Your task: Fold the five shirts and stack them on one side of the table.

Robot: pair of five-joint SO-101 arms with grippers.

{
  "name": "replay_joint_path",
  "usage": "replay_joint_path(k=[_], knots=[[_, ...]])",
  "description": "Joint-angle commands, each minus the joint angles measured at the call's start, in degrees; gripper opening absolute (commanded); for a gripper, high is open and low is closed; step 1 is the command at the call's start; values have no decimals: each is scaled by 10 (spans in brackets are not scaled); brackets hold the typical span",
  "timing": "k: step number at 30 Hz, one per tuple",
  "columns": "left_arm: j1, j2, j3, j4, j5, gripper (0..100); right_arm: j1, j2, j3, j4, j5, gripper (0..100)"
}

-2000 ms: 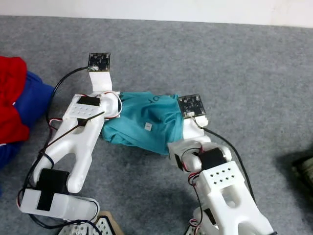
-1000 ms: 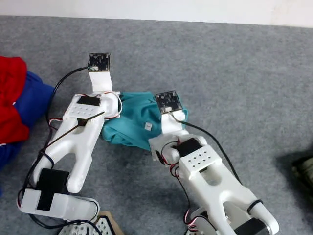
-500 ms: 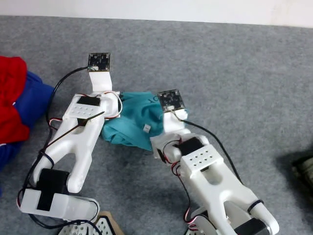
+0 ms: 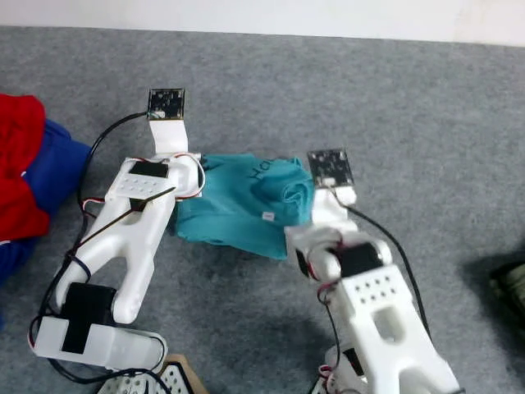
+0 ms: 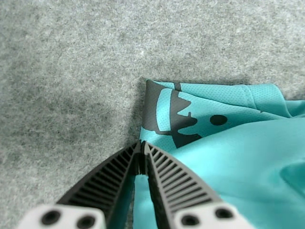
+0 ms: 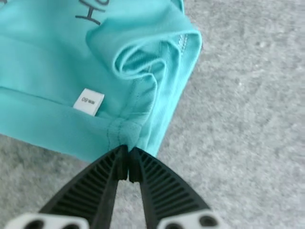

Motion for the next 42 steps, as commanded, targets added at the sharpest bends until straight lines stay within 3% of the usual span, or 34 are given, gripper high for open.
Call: replay_joint_path(k=[1,6,13,20,27,42], knots=[[-7,-1,-23,-11,-3,7,20,-61,17,12,17,6],[-7,-1,-22,-11,-3,7,33,1,0,15,18,19],[-7,-2,-23,-11,-3,7,36,103,-67,59,-32,259],[-7,-2,-24,-11,-3,7,32,117,-79,-35,-39,260],[-7,-2,-23,-11,-4,7,0,118,-73,-114,-92,262],[-7,-2,-25,-12,-4,8,-18,85,-88,-74,-93,262]])
